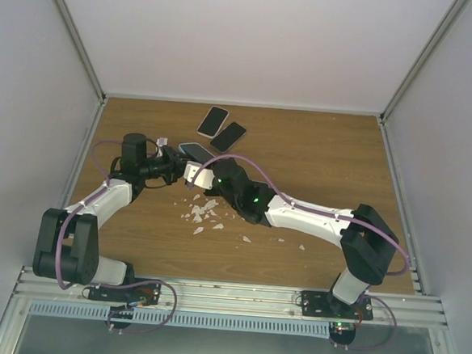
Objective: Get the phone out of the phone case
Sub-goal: Remove the phone case from the phone.
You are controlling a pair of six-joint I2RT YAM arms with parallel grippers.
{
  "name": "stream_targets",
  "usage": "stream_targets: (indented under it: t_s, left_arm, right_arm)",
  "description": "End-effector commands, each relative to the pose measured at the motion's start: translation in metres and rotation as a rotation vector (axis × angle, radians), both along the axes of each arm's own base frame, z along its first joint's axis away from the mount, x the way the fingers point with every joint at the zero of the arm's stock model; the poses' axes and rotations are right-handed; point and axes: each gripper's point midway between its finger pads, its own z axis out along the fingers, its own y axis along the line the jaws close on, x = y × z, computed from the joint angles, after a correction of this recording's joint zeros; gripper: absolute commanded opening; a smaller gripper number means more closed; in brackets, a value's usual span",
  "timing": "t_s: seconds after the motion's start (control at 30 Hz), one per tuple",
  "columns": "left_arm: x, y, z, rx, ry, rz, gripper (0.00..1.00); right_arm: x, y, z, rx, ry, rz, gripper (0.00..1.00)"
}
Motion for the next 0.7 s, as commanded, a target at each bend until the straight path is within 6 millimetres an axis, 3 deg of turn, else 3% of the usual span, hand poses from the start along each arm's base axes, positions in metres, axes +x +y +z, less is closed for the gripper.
stream_targets:
  t_s: [0.0,0.4,0.67]
  left_arm:
    - [0.0,0.001,0.013,0.045,-0.104,-0.035,0.0]
    - [0.004,0.013,0.002,0.119,-0.095,0.009,0.0]
    - [0.006,0.018,-0.003,0.161,-0.115,0.016,0.0]
  right_arm:
    - [0.007,-0.005,0.064,0.173,0.003,-0.037,0.0]
    - [0.003,-0.008,0.099,0.256,0.048,-0.018,0.01]
    - [0.009,-0.024,0.118,0.288,0.039,-0.039,0.01]
